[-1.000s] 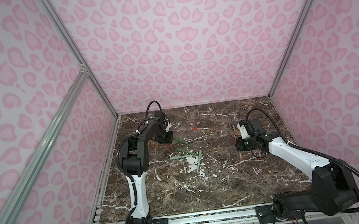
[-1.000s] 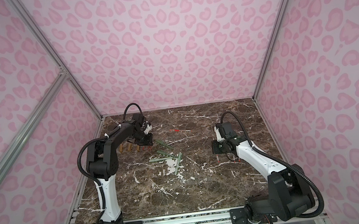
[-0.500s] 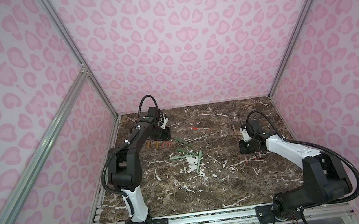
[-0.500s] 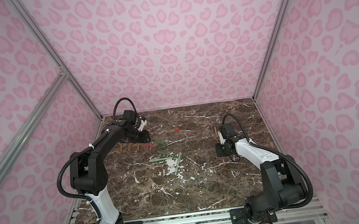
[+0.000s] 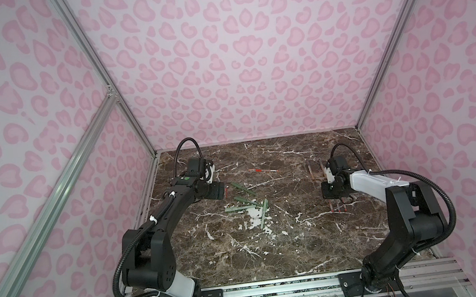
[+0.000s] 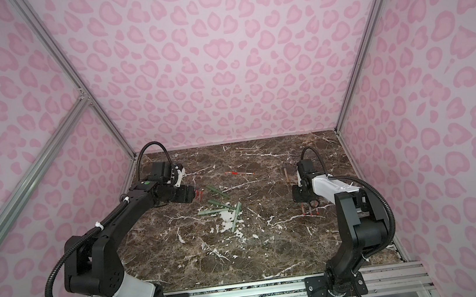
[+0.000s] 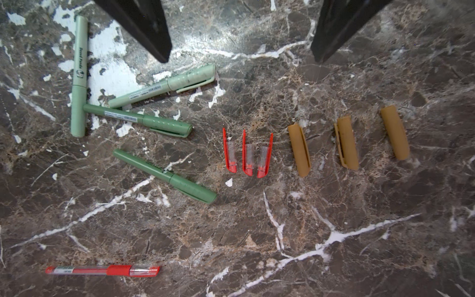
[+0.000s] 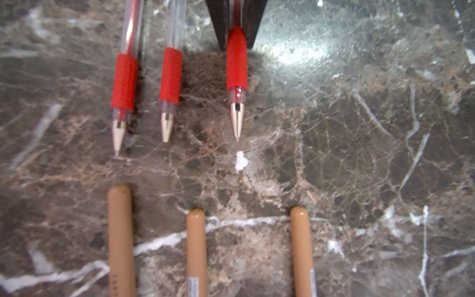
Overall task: Open the pen caps
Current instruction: 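Lower the uncapped red pen beside the other red pens and open the right gripper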
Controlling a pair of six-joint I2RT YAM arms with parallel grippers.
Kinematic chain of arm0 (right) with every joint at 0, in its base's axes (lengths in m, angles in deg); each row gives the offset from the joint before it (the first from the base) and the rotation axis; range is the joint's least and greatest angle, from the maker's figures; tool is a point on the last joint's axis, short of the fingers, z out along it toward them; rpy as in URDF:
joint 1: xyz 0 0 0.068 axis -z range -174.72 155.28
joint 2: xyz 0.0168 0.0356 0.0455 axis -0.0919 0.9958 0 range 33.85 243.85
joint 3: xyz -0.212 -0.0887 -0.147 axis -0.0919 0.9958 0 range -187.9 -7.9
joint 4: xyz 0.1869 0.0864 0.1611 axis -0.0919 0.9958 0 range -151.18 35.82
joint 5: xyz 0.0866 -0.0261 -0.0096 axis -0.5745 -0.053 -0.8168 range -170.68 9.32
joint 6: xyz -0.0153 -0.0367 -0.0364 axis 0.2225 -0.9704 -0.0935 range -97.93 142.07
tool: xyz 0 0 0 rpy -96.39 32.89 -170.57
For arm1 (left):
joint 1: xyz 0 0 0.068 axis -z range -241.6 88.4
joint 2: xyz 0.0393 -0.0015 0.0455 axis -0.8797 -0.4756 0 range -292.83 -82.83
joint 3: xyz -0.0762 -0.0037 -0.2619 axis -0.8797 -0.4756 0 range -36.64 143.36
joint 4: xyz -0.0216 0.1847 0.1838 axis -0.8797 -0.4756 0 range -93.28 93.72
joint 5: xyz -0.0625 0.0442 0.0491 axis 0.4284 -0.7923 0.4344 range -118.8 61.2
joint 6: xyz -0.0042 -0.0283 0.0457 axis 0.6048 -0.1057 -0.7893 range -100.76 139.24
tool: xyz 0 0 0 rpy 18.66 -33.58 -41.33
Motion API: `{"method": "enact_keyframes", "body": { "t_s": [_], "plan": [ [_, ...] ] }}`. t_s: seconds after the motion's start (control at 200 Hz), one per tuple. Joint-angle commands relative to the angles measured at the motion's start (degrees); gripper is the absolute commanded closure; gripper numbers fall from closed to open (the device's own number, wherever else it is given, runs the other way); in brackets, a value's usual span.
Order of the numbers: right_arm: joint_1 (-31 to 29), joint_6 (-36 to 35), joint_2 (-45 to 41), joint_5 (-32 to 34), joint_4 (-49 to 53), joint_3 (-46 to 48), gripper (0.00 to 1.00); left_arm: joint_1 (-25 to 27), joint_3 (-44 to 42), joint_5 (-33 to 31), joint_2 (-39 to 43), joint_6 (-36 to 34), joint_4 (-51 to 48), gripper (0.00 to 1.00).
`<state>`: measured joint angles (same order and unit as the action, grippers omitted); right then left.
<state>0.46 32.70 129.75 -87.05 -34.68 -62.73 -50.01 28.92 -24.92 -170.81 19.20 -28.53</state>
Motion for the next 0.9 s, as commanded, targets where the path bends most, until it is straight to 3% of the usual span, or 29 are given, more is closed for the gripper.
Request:
{"method": "enact_keyframes", "body": {
  "t_s": [0.0, 0.23, 0.565, 0.895],
  "plan": [
    [0.5, -1.5, 1.9, 1.0, -0.4, -0.5, 0.93, -0.9, -1.4, -1.0, 2.0, -0.4, 3.9, 0.08],
    [0.8, -1.4, 3.6, 1.1, -1.3, -0.1, 0.9, -4.4, -2.6, 0.9, 3.7, 0.9, 4.7, 0.04],
    [0.7, -1.1, 2.8, 1.4, -0.7, -0.5, 0.74, -6.0, -2.4, 1.2, 4.2, 1.1, 4.5, 0.03],
    [0.0, -1.7, -3.9, 0.9, 4.0, -4.4, 0.66, -6.9, -2.4, 1.6, 4.7, 1.4, 4.4, 0.02]
  ]
}}
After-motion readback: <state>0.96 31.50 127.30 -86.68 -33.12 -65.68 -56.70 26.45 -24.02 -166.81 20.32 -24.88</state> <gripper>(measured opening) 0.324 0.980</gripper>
